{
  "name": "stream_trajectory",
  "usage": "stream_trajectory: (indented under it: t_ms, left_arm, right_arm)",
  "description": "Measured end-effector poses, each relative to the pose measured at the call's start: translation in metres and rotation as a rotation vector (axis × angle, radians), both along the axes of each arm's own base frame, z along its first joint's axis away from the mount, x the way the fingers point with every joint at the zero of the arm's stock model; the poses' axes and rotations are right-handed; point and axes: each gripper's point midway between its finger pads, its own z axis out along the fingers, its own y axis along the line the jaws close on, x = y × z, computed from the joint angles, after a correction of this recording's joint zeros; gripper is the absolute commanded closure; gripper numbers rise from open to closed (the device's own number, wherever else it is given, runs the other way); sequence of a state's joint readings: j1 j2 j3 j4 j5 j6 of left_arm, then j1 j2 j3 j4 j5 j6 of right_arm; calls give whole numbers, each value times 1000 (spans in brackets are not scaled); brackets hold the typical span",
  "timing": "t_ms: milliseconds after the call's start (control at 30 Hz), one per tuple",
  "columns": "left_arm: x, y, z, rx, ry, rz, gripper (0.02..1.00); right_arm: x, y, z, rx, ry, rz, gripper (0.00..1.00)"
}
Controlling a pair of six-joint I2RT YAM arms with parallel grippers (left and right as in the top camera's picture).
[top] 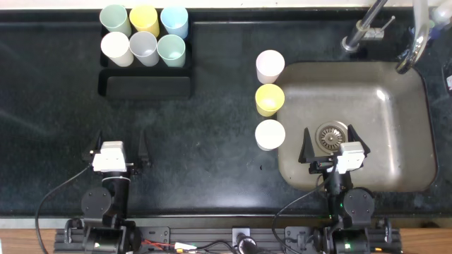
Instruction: Store Cups
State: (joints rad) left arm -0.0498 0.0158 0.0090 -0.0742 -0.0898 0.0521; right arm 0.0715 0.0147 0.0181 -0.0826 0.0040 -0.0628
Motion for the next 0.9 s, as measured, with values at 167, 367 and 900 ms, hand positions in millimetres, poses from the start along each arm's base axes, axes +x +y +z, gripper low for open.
stream_trajectory:
  t_ms: [167,367,900]
  left_arm:
    - [0,0,0,0,0,0,18]
    - [1,-5,4,-24,24,-29,18]
    - [171,-134,190,-199,579,-289,18]
  right_arm:
    - [0,0,0,0,0,0,5]
    - [0,0,0,0,0,0,5]
    - [0,0,1,1,-4,0,5]
